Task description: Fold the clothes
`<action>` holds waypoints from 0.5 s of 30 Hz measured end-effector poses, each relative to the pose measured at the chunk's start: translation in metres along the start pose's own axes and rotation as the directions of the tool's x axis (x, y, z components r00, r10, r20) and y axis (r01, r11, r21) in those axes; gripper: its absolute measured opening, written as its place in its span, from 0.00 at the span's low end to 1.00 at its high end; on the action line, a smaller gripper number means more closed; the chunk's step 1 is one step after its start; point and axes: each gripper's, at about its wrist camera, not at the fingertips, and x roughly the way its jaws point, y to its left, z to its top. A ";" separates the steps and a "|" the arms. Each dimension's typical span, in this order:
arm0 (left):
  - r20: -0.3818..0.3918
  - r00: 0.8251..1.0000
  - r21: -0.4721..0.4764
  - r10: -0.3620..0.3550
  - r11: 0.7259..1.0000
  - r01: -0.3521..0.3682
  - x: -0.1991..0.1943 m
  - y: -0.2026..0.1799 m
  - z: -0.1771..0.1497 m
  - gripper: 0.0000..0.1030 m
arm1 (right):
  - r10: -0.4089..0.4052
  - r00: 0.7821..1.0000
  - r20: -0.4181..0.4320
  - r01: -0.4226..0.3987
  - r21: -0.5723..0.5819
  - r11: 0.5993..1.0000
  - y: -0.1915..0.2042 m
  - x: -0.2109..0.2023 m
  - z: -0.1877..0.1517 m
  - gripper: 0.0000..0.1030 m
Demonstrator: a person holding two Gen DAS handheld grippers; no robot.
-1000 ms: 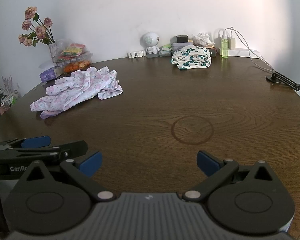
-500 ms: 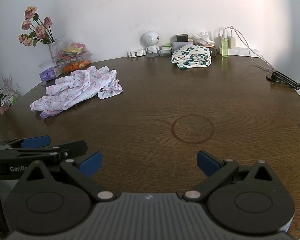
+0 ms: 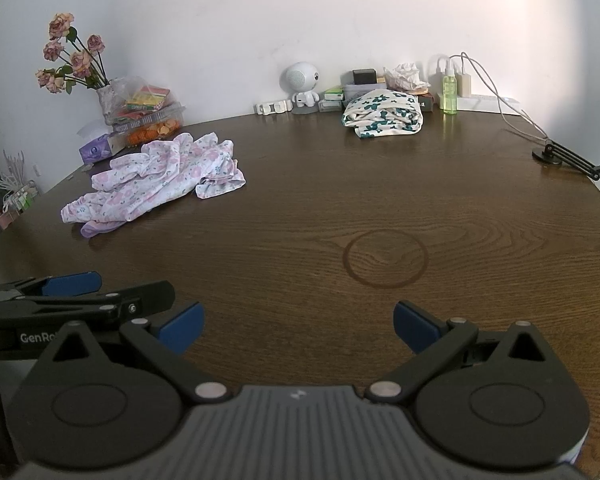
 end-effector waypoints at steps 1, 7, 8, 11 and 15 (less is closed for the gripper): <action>0.000 1.000 0.000 0.001 1.000 -0.001 0.000 0.000 0.000 1.00 | 0.000 1.000 0.000 0.000 0.000 1.000 0.000 0.000 0.000 1.00; 0.013 1.000 -0.014 0.004 1.000 -0.004 0.002 0.009 0.008 1.00 | 0.017 1.000 -0.001 -0.017 -0.022 1.000 0.006 0.007 0.011 1.00; 0.016 1.000 -0.017 0.005 1.000 -0.005 0.002 0.012 0.012 1.00 | 0.022 1.000 0.000 -0.022 -0.027 0.999 0.008 0.009 0.014 1.00; 0.012 1.000 -0.018 -0.003 1.000 0.003 0.005 0.023 0.024 1.00 | 0.058 0.998 0.008 -0.058 -0.058 0.997 0.015 0.018 0.031 1.00; 0.035 0.999 0.025 0.039 0.999 -0.040 0.012 0.044 0.049 1.00 | 0.119 0.993 0.013 -0.117 -0.107 0.987 0.027 0.032 0.062 1.00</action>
